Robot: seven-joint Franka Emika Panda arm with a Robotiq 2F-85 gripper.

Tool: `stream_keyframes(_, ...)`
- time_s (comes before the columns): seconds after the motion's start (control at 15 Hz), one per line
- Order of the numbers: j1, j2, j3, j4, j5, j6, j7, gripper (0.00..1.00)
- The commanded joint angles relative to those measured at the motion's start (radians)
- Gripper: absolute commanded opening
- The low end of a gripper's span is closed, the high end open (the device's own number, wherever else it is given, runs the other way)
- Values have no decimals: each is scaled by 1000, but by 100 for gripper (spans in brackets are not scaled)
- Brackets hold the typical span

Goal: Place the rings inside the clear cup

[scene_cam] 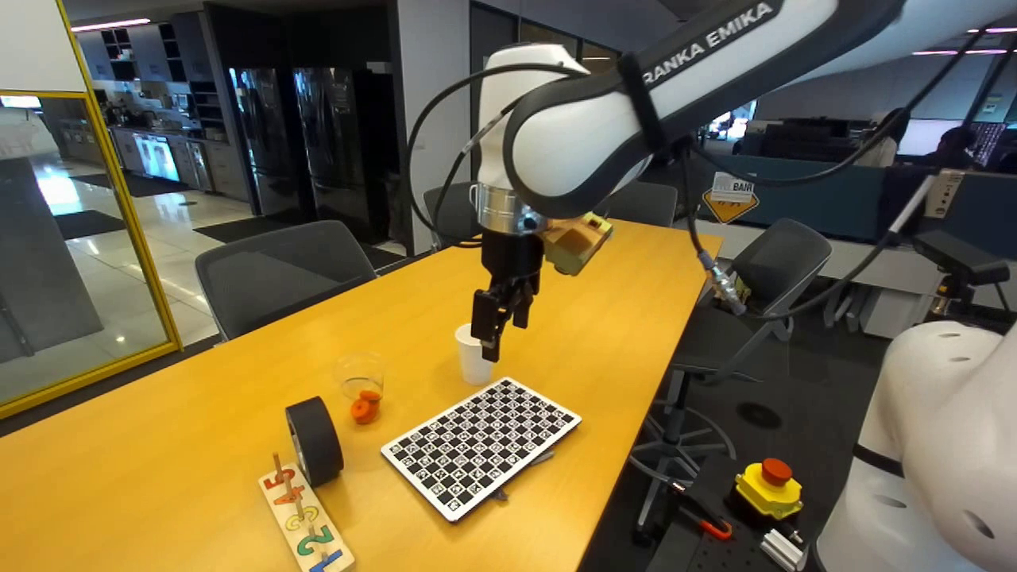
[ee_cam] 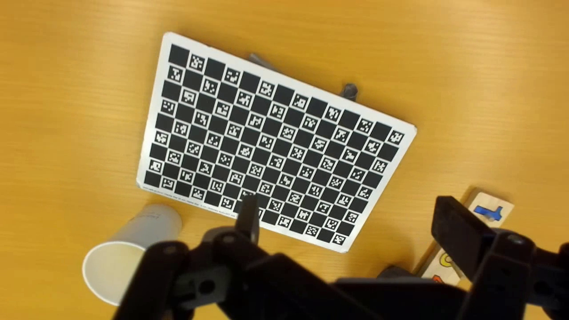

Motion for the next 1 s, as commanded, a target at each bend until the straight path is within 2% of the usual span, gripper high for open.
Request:
stream_keyframes(0.0,-11,-180,-25,-75,64,-97,-55,100)
stream_keyframes(0.33,-22,-266,-38,-87,55,-209,-45,100)
stream_keyframes(0.47,-24,-232,-26,-75,46,-197,-32,100)
stream_keyframes(0.93,-31,-245,-28,-88,45,-203,-32,100)
